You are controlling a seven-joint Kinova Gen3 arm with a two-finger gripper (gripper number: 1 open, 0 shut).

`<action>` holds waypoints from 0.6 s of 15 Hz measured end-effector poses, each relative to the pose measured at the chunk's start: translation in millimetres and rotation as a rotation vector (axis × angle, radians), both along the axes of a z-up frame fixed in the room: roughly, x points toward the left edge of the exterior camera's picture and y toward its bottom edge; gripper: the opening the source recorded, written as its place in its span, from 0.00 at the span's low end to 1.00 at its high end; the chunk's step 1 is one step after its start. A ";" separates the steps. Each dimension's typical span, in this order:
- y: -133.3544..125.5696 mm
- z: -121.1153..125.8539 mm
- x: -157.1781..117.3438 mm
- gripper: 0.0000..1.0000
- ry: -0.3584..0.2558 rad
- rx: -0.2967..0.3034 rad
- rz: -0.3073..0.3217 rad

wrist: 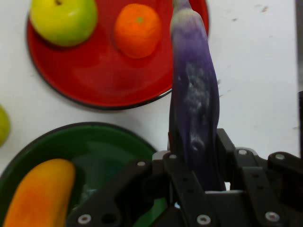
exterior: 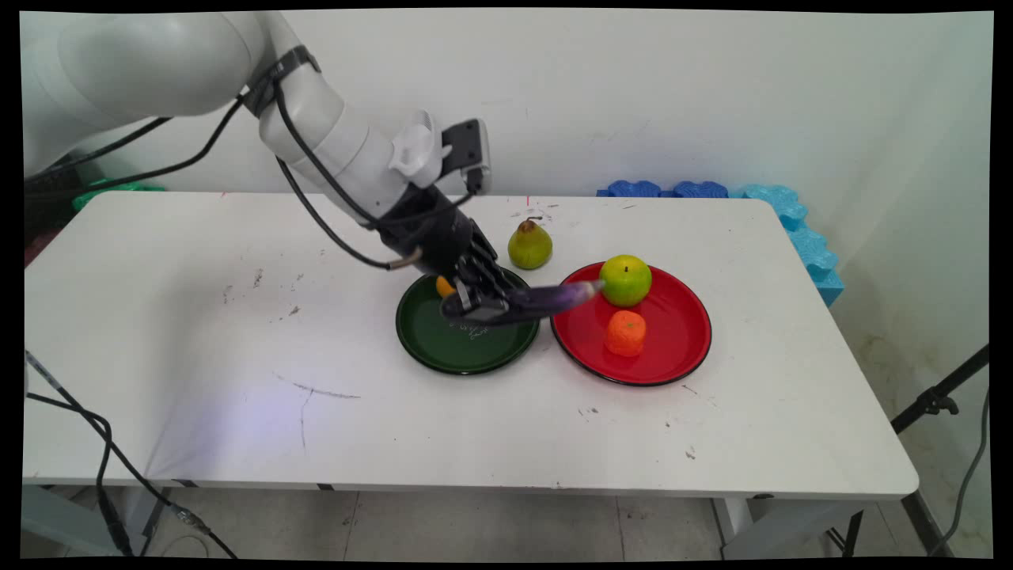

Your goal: Place the picked object on the table

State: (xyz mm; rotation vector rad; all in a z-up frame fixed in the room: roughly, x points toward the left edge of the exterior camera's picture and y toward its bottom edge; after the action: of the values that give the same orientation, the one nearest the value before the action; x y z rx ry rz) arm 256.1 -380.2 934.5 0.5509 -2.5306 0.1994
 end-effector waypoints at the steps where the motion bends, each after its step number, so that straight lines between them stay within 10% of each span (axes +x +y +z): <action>1: 6.7 -1.7 -5.1 0.00 0.002 0.007 -0.002; 9: 45.4 -43.8 -35.5 0.00 -0.007 0.057 -0.017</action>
State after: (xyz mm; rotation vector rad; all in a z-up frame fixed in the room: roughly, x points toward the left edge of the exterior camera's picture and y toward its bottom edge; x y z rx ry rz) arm 220.5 -334.7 890.8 0.5518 -2.5535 0.1232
